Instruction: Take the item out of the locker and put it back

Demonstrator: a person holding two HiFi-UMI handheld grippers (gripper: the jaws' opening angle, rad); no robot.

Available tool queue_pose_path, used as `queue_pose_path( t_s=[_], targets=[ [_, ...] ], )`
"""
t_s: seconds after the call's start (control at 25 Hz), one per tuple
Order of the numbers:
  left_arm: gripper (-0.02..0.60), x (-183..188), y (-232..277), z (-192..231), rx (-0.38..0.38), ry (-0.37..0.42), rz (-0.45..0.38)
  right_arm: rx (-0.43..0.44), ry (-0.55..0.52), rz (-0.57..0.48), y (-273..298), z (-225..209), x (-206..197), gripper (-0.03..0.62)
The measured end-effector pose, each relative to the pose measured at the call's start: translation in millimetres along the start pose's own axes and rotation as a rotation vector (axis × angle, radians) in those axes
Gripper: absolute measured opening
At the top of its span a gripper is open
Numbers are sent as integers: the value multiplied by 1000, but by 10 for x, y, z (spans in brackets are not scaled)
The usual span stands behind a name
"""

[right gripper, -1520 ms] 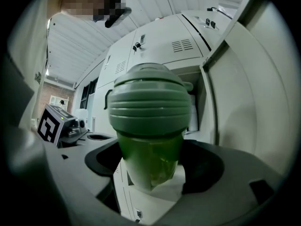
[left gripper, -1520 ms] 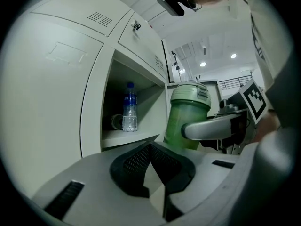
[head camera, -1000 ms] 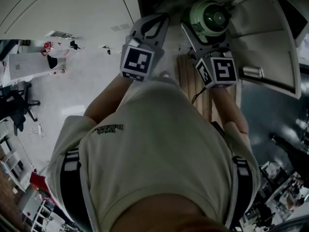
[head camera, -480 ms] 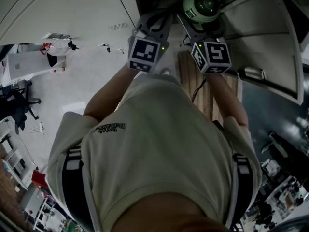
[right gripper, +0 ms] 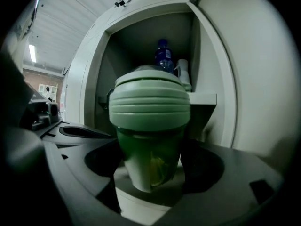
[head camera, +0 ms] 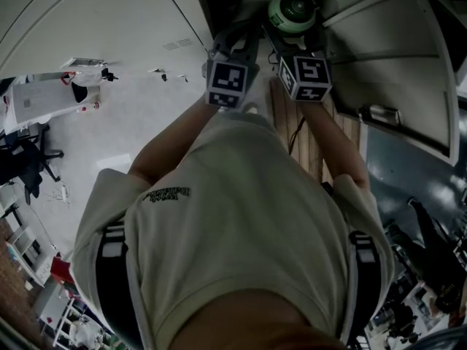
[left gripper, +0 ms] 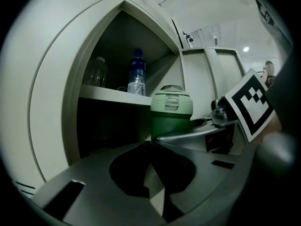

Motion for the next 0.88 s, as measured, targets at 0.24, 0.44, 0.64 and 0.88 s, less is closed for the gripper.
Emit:
queue_pose_path(
  t_s=[0.24,0.44,0.64,0.88],
  targets=[
    [15,-248,117,59,31,-43,44,-15,16,42,165,-18,-225,392],
    [15,-328,205,102,55,-31,59,-33,37,78,325,-75,-391,393],
    [15,-494,287,152,65,-65,79,-41,58,104,455,-77,-549,391],
    [15,-578,331,215,65,-51,96,-66,47,72,526,-116,-641,393]
  ],
)
Point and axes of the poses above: the fingertips, and each gripper's own axes: y forward along the fingers, z to its left, x out of its top, the point moved 7 cm from there along -y, backward along the fingers, and after that the axes turned 7 degrees about x, right-handed, at the moved point
